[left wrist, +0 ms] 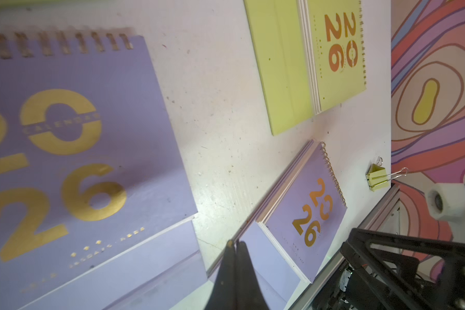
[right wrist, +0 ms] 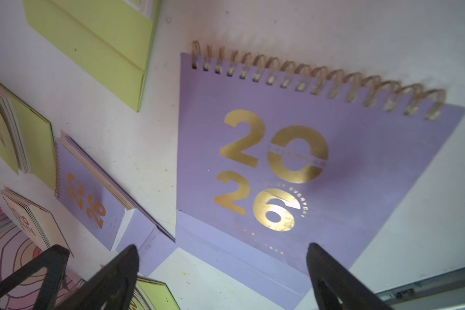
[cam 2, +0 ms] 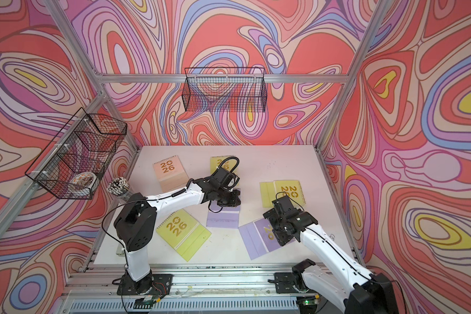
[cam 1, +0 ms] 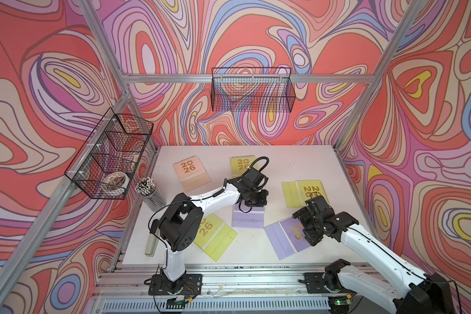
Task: Stack the calendars
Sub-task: Pick up the calendar at the center of the board.
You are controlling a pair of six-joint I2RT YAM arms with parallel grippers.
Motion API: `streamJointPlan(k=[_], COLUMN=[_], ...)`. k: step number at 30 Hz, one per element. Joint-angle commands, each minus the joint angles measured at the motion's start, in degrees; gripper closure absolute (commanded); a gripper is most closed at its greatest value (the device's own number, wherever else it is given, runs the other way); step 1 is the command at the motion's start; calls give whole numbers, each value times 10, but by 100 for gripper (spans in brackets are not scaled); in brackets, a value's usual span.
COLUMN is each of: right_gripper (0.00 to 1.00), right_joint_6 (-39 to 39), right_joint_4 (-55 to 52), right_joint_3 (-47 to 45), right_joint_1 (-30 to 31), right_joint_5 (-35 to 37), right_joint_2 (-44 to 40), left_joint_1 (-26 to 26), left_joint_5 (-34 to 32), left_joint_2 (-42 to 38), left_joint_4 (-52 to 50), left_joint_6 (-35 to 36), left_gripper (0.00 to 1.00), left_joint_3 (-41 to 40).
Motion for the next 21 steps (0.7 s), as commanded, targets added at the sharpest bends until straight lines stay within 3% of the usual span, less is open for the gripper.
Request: streamJointPlan(k=[1, 11, 21], right_gripper=[2, 1, 2], right_joint_6=[50, 59, 74], right_joint_4=[-31, -60, -48], right_joint_3=[-28, -57, -94], right_joint_1=[1, 1, 1], right_joint_5=[13, 11, 7], right_joint_2=[-39, -54, -67], left_joint_1=[-21, -59, -65], left_joint_5=[1, 18, 38], left_joint_2=[31, 105, 147], left_joint_4=[2, 0, 8], left_joint_6=[-15, -27, -36], left_gripper=[100, 100, 100], left_joint_3=[34, 85, 103])
